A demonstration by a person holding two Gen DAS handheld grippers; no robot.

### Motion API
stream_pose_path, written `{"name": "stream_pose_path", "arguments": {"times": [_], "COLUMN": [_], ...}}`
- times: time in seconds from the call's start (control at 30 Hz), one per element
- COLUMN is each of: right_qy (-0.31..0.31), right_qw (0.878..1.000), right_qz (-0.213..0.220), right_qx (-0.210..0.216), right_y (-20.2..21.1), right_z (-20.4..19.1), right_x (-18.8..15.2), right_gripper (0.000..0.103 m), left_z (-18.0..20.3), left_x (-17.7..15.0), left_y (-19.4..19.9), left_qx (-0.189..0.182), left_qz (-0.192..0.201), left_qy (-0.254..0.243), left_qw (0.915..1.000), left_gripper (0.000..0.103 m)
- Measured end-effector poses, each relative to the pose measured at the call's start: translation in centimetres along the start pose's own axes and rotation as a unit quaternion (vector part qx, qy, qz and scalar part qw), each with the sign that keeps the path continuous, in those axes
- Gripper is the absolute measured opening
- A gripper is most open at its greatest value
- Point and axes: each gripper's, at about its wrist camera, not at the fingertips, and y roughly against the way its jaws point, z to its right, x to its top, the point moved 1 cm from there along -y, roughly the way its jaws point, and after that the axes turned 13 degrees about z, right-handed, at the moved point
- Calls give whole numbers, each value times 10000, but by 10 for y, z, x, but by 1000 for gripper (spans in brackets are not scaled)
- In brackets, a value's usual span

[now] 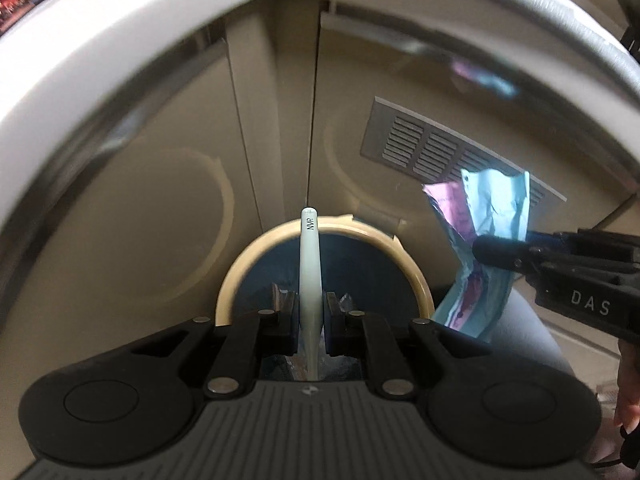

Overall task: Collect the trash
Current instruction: 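Carry the toothbrush and glove down toward the trash bin with both tools, then open both tools to drop the toothbrush and glove into the bin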

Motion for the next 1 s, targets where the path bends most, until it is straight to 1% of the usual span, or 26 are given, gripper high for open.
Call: {"name": "stream_pose_path", "arguments": {"times": [0.17,0.27,0.53,0.73,0.87,1.0], "right_qy": [81,119,327,501,466,483], "right_qw": [9998,9991,9962,9931,9917,9901], "right_qz": [-193,-387,-789,-1022,-1149,-1247], "right_qx": [-20,-94,-189,-293,-350,-418], "right_y": [-21,-38,-80,-101,-111,-117], "right_z": [4,8,6,5,6,5], "right_x": [-10,-18,-38,-50,-55,-59], "right_gripper": [29,29,29,29,29,29], "left_z": [-1,-2,-7,-11,-8,-5], "left_x": [-8,-15,-29,-30,-30,-32], "left_y": [-30,-49,-94,-123,-136,-148], "left_qx": [-105,-160,-61,3,89,129], "left_qz": [-393,-671,-1211,-1461,-1583,-1663], "left_qy": [56,99,103,196,266,236], "left_qw": [9992,9976,9926,9891,9870,9857], "left_gripper": [13,13,13,13,13,13]}}
